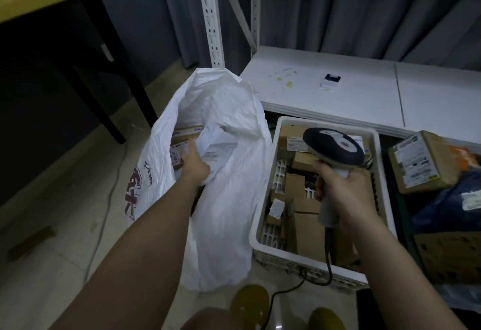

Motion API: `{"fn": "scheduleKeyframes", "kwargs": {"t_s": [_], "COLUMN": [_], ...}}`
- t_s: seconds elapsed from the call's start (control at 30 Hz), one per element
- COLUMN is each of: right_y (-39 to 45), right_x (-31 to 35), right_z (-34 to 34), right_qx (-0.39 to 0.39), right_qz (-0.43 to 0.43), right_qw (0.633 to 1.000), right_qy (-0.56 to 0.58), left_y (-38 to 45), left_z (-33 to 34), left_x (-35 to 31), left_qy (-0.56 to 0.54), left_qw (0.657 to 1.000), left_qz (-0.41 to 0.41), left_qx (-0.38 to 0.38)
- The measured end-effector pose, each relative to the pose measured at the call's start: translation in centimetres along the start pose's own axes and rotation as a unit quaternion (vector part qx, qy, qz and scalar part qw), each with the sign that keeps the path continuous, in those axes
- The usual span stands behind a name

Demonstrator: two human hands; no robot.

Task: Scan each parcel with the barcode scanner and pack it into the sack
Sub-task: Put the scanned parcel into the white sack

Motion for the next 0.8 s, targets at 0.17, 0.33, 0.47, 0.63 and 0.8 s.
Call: {"fn": "scheduleKeyframes", "kwargs": {"t_s": [0.17, 0.33, 0.47, 0.63, 0.8], "right_y": [0.5, 0.9, 0.8, 0.4, 0.4], "right_x": [-0.6, -0.6, -0.8, -1.3, -2.3], "right_z": [0.3, -0.7, -3.0, -7.5, -10.9], "right_qx": [0.011, -0.007, -0.042, -0.080, -0.071], "right_qz": [0.014, 0.009, 0.024, 0.044, 0.048], "right_qw": [1.000, 1.000, 0.999, 0.996, 0.996], "right_qy": [0.002, 0.018, 0.017, 0.025, -0.003], "left_y": [-2.4, -8.8, -12.4, -13.5, -12.5], "left_z": [-0.7, 0.0, 3.4, 12.3, 22.1], "left_x": [-3.6, -8.5, -11.9, -13.1, -9.2], "left_qy": [-0.091, -0.151, -0.152, -0.063, 0.034], "left_qw": [0.992, 0.976, 0.972, 0.981, 0.977], "left_qz": [0.066, 0.142, 0.181, 0.153, 0.075], "left_qx": [-0.065, -0.060, 0.006, 0.105, 0.199]}}
Point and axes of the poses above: each hand's wrist, its own y-axis towards the middle knuckle, its own z-axis out of the palm, x = y × z, the point moved 9 cm from there along y, towards the middle knuckle, and after that the axes turned 12 degrees about -z, right-handed, at the moved point
